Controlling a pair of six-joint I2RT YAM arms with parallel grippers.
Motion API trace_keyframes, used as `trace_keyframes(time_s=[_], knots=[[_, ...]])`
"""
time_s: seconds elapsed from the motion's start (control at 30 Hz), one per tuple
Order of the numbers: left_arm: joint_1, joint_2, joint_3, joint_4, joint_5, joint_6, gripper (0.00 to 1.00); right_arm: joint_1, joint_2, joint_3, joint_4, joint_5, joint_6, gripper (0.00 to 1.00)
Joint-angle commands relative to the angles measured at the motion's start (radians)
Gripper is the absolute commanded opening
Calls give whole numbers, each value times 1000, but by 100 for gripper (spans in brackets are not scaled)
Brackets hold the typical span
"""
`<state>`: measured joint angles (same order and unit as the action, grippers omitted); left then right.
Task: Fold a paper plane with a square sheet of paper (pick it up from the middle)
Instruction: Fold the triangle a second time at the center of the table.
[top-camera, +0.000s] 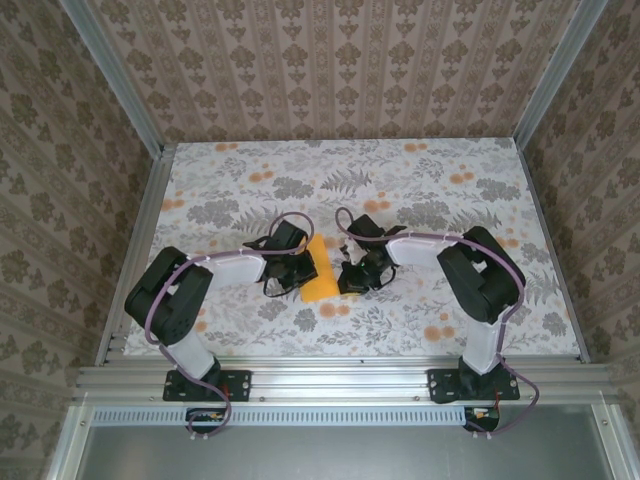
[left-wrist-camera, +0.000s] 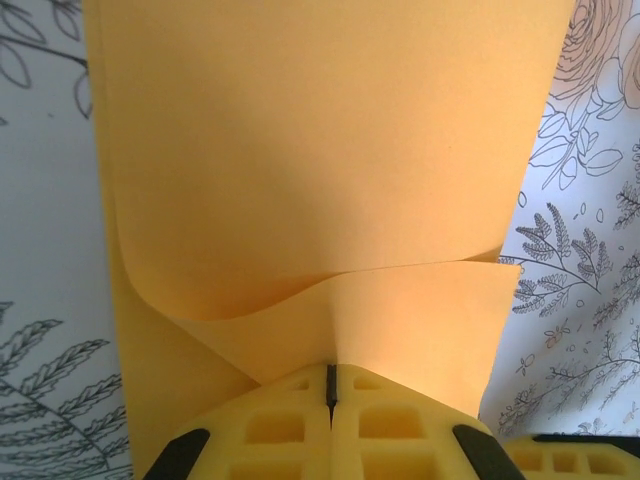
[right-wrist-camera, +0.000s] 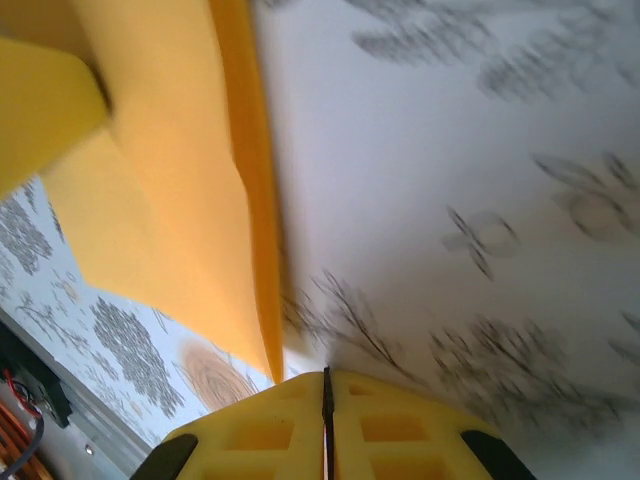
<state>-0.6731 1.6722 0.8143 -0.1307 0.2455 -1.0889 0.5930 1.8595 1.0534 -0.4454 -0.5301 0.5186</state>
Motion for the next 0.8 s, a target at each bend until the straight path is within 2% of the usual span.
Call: trace_keyframes(time_s=[0.0, 0.13, 0.4, 0.77], knots=[[7, 34, -14, -69, -48, 1, 2, 3, -47, 27, -58, 3, -8, 10], [7, 33, -15, -69, -46, 1, 2, 28, -2, 110, -23, -25, 17, 11], [7, 32, -13, -58, -35, 2, 2, 44, 109, 172, 29, -27, 64, 11], [23, 26, -10, -59, -40, 14, 3, 33, 122, 52, -13, 3, 22, 10]])
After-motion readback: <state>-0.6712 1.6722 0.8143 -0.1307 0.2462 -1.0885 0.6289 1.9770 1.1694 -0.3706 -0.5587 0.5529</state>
